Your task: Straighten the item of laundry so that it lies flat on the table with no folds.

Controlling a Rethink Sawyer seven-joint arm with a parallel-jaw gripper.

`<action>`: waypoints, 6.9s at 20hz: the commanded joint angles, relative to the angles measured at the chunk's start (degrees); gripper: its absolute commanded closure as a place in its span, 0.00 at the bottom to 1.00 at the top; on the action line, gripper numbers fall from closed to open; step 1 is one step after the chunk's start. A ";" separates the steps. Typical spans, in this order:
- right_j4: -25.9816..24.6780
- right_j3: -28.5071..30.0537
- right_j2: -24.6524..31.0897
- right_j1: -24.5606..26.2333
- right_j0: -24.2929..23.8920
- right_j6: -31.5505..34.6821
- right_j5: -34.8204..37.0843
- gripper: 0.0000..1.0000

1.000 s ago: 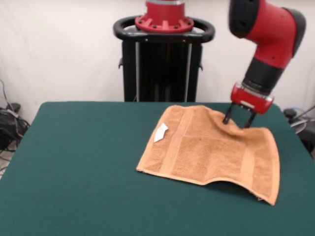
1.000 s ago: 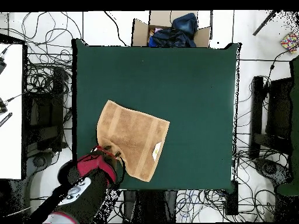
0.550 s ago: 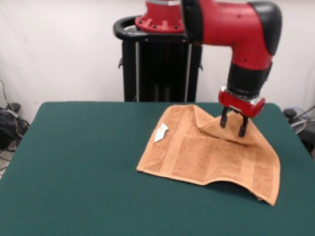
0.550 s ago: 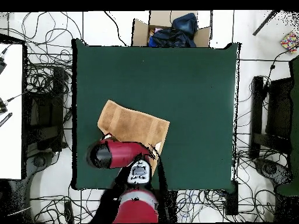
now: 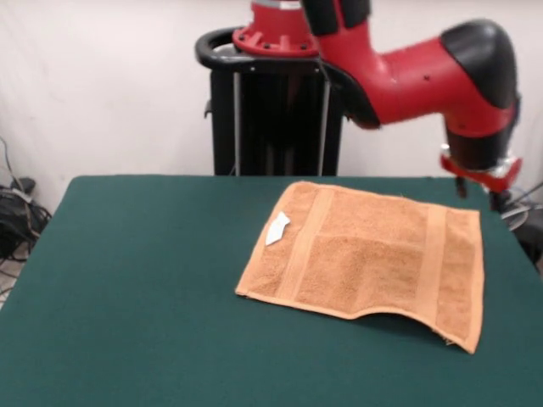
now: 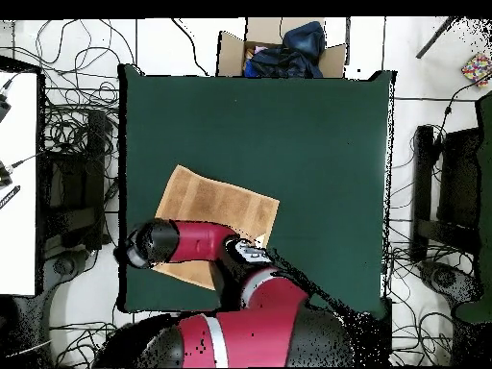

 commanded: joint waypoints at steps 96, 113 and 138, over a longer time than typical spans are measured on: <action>-36.51 -16.33 -14.82 0.65 -1.02 -3.61 1.96 0.00; -34.86 -15.79 -27.44 -2.06 13.88 6.59 3.47 0.00; -25.99 -19.92 -46.35 11.23 31.77 21.97 -12.31 0.00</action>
